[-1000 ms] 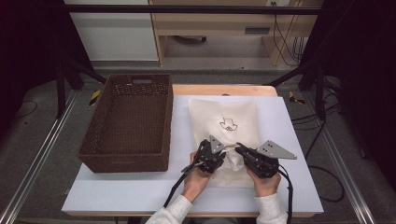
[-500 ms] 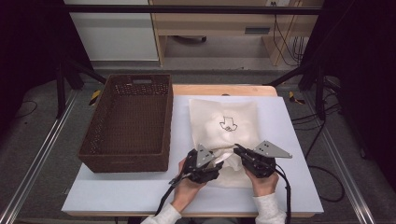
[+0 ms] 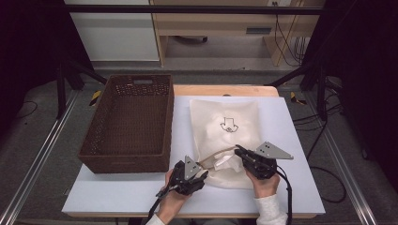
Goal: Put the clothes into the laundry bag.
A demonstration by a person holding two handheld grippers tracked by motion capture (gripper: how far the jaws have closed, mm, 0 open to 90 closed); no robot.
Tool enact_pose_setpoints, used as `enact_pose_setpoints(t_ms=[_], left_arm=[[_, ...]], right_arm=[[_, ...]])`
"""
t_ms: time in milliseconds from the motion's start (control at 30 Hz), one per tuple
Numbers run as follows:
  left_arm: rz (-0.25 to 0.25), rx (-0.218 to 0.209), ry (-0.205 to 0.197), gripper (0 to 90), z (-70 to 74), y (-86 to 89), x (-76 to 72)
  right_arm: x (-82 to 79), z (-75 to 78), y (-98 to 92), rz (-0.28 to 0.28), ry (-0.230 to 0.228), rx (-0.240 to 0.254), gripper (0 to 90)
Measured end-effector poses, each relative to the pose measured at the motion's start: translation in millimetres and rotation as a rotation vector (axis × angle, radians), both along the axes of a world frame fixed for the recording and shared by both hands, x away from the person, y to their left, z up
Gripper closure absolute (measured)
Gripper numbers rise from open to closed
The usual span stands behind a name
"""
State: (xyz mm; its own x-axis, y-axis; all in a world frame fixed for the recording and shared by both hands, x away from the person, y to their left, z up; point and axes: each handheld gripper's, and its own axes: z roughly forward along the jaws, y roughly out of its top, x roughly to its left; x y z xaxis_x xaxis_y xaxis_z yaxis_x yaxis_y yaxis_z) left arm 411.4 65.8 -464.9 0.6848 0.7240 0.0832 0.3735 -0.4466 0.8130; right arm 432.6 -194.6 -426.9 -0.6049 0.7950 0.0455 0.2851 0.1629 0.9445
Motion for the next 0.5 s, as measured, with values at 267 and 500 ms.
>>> enact_pose_setpoints(t_ms=[267, 500], left_arm=[[0.012, -0.03, 0.025, 82.0, 5.5, 24.5, -5.2], [0.049, -0.029, 0.057, 42.3, -4.4, 32.3, -8.0]], right_arm=[[-1.2, -0.8, 5.5, 0.012, -0.002, -0.017, 84.3], [-2.0, -0.9, 6.8, 0.005, -0.002, -0.021, 84.2]])
